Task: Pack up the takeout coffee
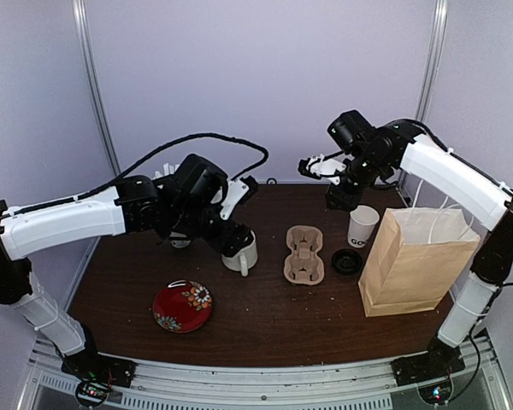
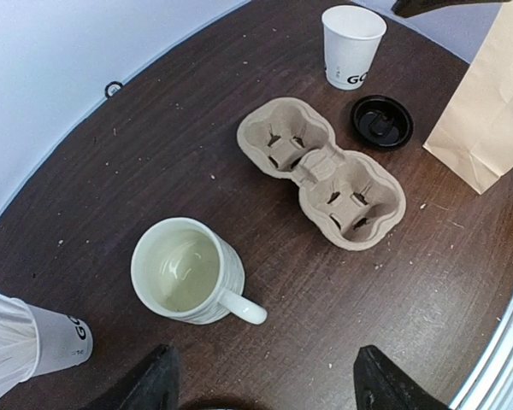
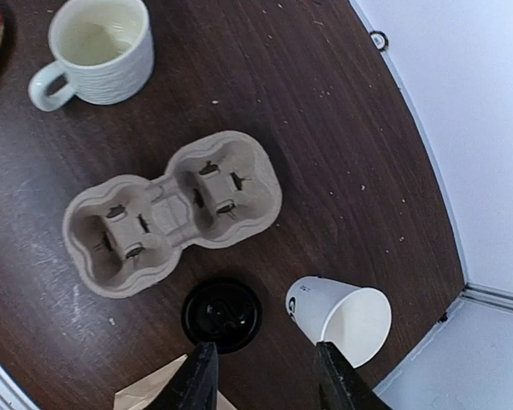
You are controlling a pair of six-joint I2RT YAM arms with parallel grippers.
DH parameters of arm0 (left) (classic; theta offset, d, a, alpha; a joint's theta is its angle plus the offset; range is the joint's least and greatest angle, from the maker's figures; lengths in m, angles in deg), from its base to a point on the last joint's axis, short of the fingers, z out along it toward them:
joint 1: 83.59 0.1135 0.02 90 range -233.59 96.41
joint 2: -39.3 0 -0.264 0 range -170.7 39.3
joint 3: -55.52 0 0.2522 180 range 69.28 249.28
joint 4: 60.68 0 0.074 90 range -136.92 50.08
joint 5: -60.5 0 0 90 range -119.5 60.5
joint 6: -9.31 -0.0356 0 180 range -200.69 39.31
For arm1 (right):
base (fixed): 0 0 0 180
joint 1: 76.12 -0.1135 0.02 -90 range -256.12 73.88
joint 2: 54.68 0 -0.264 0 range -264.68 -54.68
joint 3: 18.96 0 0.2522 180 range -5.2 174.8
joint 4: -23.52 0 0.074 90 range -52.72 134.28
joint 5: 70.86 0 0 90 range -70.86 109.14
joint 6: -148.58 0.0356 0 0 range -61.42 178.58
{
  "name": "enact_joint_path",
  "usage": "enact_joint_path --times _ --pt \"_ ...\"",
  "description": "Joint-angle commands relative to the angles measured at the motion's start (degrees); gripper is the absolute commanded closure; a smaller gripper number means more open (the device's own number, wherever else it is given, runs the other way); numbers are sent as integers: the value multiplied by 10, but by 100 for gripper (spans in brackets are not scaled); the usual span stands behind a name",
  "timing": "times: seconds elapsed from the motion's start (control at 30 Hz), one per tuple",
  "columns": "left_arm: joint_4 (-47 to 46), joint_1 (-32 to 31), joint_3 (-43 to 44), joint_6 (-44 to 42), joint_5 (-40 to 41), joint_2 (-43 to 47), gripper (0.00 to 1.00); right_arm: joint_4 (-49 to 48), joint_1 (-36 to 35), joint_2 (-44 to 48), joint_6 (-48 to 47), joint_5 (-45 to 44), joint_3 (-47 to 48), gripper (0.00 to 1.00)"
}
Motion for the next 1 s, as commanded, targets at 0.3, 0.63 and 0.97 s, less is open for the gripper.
enact_joint_path --times 0.3,0.63,0.97 --pt "-37 0 -51 30 14 53 26 24 76 -217 137 -142 138 51" --pt "-52 0 -66 30 2 50 26 53 129 -257 151 -99 124 48" --pt "-54 0 -69 28 2 44 26 54 144 -265 155 -63 96 67"
